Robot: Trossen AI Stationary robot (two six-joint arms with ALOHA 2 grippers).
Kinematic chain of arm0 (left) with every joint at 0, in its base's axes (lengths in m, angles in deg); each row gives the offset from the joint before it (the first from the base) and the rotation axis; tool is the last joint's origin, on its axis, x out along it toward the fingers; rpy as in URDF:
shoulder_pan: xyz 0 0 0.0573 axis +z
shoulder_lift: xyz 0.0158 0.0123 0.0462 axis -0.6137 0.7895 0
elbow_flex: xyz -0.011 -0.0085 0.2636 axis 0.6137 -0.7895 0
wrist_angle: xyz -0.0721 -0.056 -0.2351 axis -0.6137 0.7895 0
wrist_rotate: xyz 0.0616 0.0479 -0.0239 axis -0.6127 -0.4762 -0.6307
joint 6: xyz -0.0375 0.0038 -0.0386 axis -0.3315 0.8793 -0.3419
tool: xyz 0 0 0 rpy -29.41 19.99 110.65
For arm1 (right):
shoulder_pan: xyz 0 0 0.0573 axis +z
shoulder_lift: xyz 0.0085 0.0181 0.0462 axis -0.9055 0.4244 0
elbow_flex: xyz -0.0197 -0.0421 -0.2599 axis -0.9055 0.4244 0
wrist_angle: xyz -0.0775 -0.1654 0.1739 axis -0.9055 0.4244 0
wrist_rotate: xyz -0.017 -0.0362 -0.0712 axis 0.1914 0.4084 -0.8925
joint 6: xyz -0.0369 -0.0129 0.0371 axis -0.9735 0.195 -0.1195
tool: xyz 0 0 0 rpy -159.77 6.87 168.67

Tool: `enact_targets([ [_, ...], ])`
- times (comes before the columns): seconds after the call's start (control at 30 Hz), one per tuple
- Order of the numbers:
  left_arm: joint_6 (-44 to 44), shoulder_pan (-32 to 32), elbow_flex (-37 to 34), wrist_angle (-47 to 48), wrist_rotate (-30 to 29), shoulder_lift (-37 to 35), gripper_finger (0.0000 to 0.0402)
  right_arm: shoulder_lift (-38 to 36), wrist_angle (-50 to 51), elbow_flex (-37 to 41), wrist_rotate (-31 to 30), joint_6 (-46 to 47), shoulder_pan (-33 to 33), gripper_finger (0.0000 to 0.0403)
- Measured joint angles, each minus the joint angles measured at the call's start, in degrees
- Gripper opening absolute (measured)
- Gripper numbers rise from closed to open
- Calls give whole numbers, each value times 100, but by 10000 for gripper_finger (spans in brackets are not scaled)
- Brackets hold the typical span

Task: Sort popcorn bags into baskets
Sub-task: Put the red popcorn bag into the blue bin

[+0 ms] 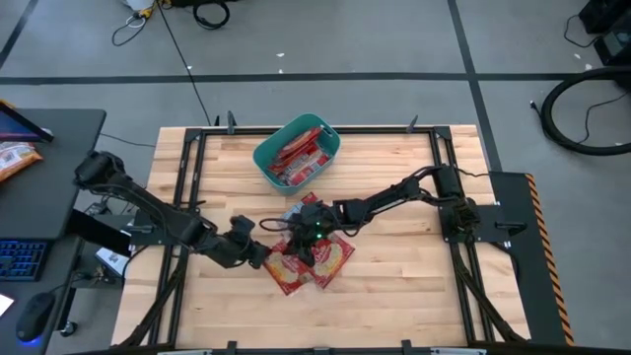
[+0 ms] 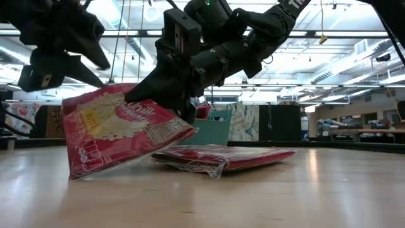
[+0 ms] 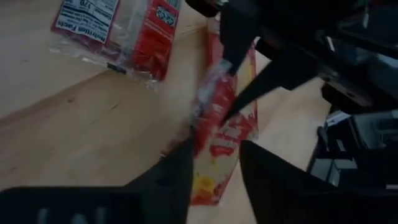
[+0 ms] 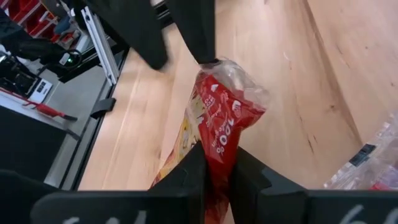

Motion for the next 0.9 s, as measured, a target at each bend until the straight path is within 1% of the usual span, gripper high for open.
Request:
enact_targets([
  [0.1, 127, 0, 2, 173, 110, -238, 168, 0, 11, 0, 49, 20, -21, 49],
  [0.17, 167, 0, 0, 368, 211, -432, 184, -47, 58, 0, 62, 14, -21, 49],
  [0.23, 138, 0, 0, 559, 255, -643, 191, -154, 92, 0, 50, -38, -27, 48],
  [0.33, 99, 0, 0, 705, 158, -973, 193, -425, 217, 0, -190, -199, -56, 48],
  [0.43, 214, 0, 0, 684, -77, -1285, 189, -696, 376, 0, -481, -280, -147, 48],
  [0.57, 719, 0, 0, 338, -363, -1649, 186, -1042, 811, 0, -718, -244, -323, 48],
  [0.73, 1427, 0, 2, -148, -636, -2064, 185, -1546, 1721, 0, -1069, -620, -535, 47],
  [0.8, 1678, 0, 2, -264, -732, -2195, 185, -1776, 2066, 0, -1248, -635, -635, 46],
  [0.9, 1986, 0, 2, -482, -912, -2333, 185, -2076, 2289, 0, -1493, -514, -797, 46],
])
